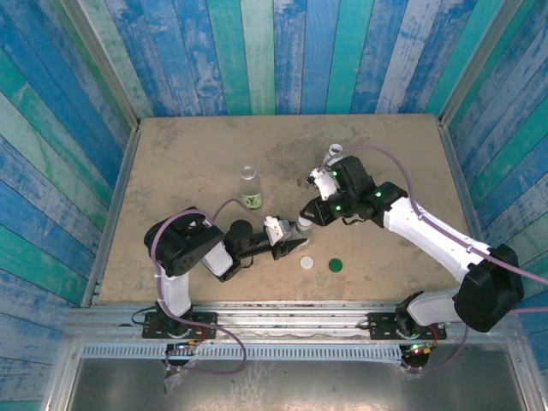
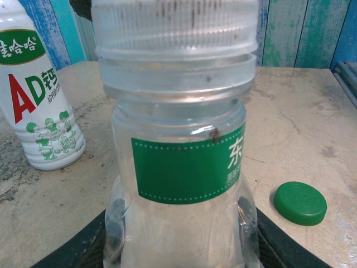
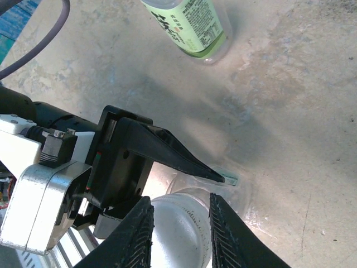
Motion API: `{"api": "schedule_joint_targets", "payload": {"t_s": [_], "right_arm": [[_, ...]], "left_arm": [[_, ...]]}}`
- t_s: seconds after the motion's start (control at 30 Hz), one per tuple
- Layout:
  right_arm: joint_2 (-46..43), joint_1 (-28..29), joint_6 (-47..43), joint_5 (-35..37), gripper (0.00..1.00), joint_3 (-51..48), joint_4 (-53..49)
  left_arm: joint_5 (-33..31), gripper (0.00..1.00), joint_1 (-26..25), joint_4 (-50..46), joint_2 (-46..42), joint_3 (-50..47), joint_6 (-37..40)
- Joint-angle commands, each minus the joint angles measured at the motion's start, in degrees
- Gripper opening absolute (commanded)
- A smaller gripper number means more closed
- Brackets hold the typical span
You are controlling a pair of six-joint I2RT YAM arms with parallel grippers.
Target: Screw on the bottle caps
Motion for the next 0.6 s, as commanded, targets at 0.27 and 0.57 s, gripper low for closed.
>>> {"api": "schedule_joint_targets", "payload": {"t_s": [0.27, 0.57], "right_arm": [[-2.4, -0.7, 0.1, -6.4, 0.21, -6.5, -2.9], [-6.9, -0.7, 2.5, -10.9, 0.15, -11.1, -1.1]], "left_arm": [[-0.7, 0.00, -0.3, -5.4, 0.7, -0.6, -2.2], [-2.0, 0.00, -0.3, -5.7, 0.7, -0.1, -3.3]]}}
